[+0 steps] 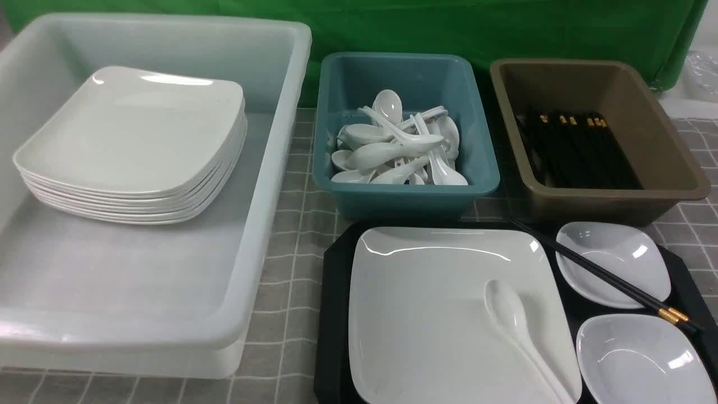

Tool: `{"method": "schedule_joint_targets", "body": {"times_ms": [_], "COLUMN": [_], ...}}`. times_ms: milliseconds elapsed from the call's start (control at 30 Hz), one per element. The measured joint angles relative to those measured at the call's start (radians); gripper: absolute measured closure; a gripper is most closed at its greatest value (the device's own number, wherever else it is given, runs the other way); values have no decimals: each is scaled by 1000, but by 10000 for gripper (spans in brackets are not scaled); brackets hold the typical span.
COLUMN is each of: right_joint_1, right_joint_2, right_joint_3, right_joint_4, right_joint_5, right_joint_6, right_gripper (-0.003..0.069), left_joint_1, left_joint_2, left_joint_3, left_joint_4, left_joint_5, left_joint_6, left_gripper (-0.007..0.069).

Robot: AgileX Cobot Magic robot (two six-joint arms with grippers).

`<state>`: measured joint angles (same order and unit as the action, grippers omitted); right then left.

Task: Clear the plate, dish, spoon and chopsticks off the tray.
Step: Use the right arm to grab a pair of chopsticks from the plate

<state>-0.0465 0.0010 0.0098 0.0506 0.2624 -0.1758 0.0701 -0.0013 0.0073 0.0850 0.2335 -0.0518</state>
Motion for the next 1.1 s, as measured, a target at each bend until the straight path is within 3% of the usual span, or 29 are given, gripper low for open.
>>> {"method": "schedule_joint_targets", "body": {"times_ms": [733,833,967,1100], "right_joint_1": [0,0,0,0], "right_joint_2": [0,0,0,0], "right_joint_3": [0,0,0,0], "right_joint_4": [0,0,0,0], "right_joint_5": [0,0,0,0], "right_joint_6": [0,0,0,0], "right_gripper": [419,419,419,419], "left_joint_1": [0,0,0,0], "left_joint_2": [0,0,0,0], "left_joint_3": [0,0,0,0], "left_joint_4": [-11,-157,-455,-521], "left_joint_5": [-42,-124,-252,-313], "left_joint_6": [-4,-56,-168,-191], "left_gripper": [619,619,619,619]}}
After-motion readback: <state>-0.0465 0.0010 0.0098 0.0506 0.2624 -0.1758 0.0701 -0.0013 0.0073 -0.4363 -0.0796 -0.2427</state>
